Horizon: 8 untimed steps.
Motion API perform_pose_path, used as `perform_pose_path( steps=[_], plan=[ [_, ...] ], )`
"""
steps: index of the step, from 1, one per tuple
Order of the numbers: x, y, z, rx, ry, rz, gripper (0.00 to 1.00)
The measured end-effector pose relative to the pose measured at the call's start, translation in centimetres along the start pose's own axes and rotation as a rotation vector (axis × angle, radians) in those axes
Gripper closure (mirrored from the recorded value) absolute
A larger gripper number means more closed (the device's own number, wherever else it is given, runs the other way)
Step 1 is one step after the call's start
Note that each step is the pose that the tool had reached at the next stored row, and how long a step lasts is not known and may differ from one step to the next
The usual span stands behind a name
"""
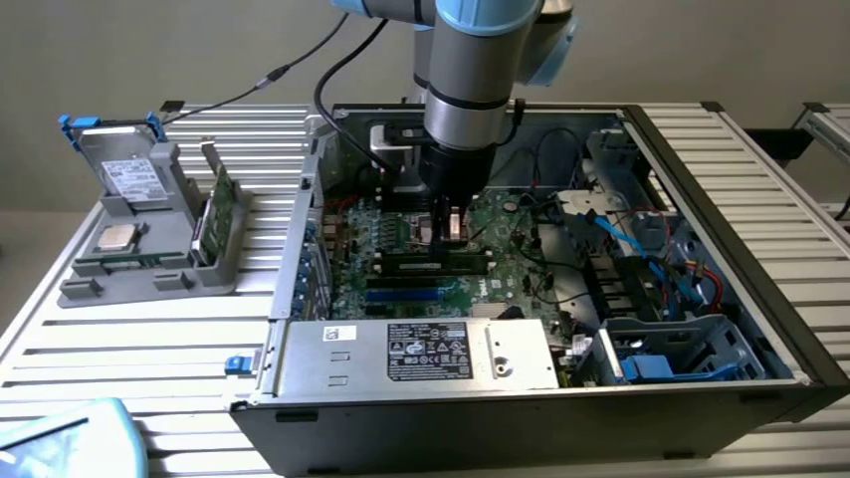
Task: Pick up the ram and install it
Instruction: 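Press down the ram until it locks into place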
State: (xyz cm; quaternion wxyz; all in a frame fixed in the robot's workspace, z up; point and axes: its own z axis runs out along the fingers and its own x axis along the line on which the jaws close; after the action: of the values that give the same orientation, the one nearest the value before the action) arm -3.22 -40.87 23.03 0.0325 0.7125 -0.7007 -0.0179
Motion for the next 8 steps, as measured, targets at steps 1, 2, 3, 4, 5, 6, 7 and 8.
perform_pose_path(
  steps=[1,2,3,4,5,6,7,8],
  plan=[
    [0.00,0.00,0.00,-0.0001,0.0003,0.000,0.89],
    [0.00,0.00,0.00,-0.0003,0.0008,0.000,0.89],
    [0.00,0.00,0.00,-0.0004,0.0009,0.000,0.89],
    [-0.01,0.00,0.00,-0.0005,0.0007,0.000,0.88],
    [-0.01,0.00,0.00,-0.0005,0.0008,0.000,0.88],
    [-0.01,0.00,0.00,-0.0005,0.0008,0.000,0.82],
    [-0.01,0.00,0.00,-0.0005,0.0008,0.000,0.82],
    [-0.01,0.00,-0.01,-0.0005,0.0009,0.000,0.82]
  ],
)
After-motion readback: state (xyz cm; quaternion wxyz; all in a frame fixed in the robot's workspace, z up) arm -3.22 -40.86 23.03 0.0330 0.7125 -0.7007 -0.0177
